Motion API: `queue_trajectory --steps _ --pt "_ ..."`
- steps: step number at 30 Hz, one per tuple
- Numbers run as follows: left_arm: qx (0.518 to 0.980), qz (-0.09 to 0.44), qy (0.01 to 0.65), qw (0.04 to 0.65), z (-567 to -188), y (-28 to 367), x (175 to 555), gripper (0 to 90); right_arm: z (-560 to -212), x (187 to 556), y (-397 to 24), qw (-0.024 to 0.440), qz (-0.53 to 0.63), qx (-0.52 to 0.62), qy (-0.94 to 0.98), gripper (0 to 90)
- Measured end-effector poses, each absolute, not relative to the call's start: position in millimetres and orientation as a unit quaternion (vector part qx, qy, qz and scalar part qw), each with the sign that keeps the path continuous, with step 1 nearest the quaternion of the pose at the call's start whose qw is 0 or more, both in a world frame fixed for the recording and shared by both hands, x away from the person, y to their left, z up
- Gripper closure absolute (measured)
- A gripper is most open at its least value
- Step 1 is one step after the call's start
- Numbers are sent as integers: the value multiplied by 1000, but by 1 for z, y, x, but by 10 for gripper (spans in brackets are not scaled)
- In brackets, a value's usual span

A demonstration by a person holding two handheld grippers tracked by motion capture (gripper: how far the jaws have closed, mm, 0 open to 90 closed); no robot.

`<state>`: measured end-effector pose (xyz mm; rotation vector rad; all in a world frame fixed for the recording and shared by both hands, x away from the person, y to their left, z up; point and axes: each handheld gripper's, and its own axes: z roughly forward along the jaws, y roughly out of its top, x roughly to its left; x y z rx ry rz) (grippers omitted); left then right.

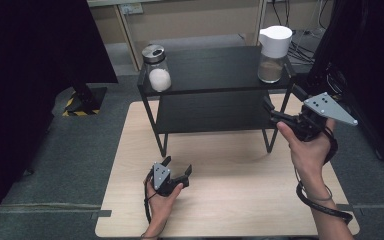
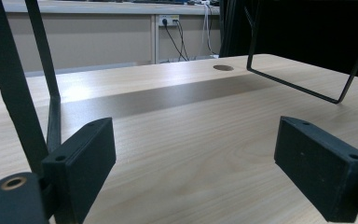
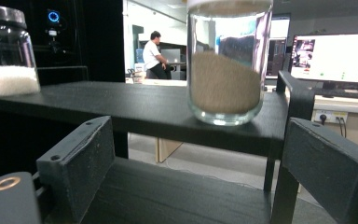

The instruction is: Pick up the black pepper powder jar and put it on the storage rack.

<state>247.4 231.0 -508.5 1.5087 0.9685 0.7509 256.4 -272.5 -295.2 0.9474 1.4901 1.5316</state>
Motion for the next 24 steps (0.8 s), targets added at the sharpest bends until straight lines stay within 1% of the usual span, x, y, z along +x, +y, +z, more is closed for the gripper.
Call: queue_trajectory --steps 24 --pt "641 320 411 564 -509 231 247 119 -343 241 -285 362 593 390 604 94"
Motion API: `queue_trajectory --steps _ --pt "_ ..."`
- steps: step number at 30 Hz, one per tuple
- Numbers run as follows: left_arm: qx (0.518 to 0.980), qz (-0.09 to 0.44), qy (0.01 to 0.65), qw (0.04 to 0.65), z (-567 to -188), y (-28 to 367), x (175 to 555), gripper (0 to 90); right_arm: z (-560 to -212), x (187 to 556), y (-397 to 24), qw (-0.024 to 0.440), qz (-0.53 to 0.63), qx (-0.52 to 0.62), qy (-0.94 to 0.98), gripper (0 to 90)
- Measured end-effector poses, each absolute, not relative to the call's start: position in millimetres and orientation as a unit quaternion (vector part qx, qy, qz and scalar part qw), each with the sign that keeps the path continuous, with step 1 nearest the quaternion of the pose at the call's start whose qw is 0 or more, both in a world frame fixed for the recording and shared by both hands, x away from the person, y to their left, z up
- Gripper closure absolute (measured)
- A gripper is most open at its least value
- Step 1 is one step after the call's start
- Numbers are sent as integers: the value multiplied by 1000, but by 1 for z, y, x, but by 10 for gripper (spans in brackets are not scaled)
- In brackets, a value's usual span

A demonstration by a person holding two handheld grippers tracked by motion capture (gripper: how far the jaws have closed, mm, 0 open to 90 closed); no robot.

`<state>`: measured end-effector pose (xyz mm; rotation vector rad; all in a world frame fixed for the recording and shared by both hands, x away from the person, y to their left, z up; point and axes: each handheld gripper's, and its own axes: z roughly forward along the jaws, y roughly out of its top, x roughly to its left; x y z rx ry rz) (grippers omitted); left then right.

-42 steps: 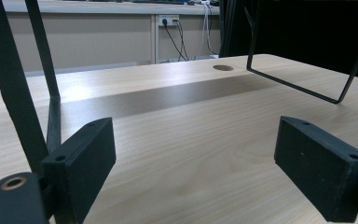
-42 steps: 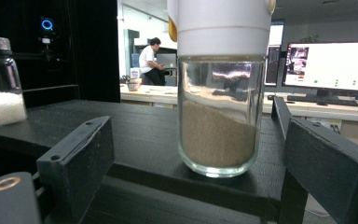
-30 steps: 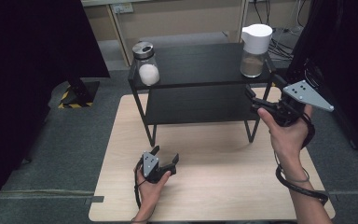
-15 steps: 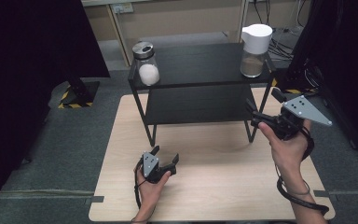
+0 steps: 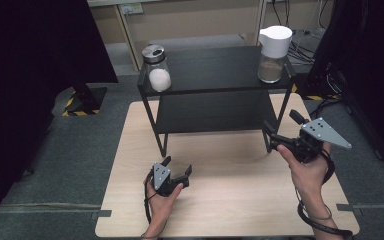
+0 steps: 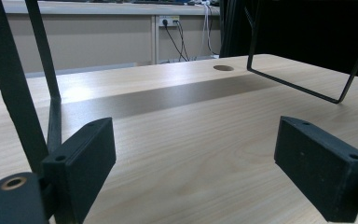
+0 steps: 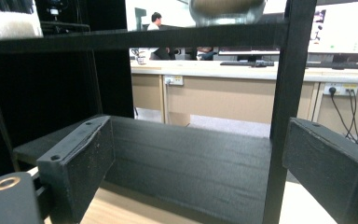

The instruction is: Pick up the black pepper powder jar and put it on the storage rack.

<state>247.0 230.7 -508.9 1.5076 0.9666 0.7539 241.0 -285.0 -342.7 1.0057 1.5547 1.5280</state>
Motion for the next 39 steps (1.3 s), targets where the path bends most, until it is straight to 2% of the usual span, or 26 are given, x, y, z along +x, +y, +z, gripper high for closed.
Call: queue_trajectory --steps 39 --pt "641 322 410 563 -509 230 247 119 -435 231 -302 283 559 425 653 94"
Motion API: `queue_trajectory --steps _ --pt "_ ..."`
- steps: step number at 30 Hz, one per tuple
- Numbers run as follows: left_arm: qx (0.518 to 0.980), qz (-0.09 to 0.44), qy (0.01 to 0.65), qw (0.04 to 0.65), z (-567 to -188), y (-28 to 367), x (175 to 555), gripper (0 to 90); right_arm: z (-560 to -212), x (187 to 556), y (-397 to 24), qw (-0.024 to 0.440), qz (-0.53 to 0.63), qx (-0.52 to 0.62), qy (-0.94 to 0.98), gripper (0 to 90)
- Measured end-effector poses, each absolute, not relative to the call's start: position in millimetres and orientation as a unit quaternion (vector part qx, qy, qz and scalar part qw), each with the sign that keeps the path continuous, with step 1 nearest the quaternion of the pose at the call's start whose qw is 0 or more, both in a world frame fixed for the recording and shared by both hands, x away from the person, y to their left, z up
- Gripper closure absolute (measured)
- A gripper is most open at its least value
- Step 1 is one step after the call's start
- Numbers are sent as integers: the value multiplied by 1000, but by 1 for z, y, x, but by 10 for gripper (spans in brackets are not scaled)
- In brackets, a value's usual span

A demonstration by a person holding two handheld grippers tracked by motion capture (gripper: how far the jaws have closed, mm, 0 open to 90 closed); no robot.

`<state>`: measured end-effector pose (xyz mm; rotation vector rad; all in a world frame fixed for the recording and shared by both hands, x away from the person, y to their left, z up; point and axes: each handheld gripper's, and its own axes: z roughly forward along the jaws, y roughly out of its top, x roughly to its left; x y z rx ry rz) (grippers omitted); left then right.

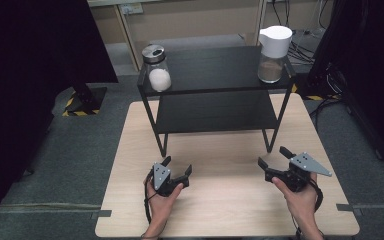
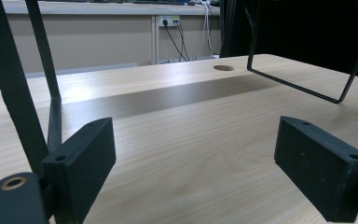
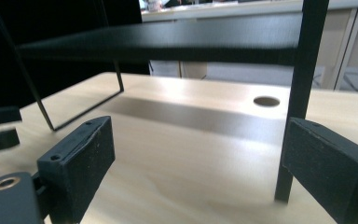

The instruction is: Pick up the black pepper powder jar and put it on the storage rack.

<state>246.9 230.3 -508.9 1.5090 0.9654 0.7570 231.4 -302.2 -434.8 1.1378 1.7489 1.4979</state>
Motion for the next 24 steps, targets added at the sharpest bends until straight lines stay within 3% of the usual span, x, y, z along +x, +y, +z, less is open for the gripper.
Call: queue_trajectory --steps 24 --pt "642 322 410 562 -509 230 247 119 -479 224 -306 260 528 438 680 96"
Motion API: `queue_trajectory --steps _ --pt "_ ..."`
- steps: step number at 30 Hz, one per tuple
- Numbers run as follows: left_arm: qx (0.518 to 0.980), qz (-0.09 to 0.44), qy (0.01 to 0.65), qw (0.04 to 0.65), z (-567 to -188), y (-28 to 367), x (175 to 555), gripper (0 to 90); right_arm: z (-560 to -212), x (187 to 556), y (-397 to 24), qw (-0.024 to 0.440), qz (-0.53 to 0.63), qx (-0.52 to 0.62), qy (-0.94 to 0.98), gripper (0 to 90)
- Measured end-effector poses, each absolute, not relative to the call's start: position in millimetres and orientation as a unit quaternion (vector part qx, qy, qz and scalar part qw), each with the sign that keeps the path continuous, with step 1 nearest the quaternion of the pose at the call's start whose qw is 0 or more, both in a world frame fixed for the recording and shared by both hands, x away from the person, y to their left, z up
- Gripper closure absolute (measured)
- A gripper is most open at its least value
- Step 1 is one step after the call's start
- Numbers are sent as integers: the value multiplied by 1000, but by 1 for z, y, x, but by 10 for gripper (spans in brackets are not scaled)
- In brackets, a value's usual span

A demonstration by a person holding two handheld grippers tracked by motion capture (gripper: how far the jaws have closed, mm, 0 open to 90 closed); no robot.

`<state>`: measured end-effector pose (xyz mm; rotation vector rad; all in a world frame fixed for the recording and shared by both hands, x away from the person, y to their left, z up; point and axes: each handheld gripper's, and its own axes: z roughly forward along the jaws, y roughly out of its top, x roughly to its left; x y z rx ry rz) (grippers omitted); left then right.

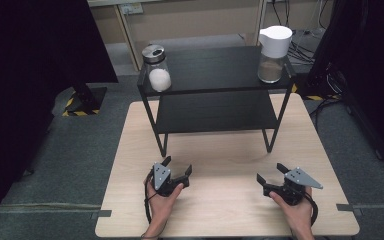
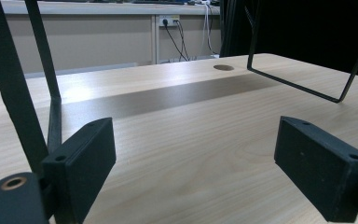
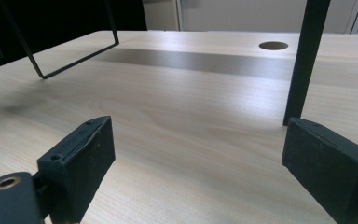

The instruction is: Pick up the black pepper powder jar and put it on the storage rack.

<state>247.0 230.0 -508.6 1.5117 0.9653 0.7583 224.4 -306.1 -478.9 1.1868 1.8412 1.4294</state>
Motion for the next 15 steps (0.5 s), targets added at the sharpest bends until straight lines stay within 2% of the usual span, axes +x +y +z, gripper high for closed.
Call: queue_trajectory --steps 15 --pt "643 321 410 562 -508 230 247 119 -483 221 -306 269 533 419 684 96"
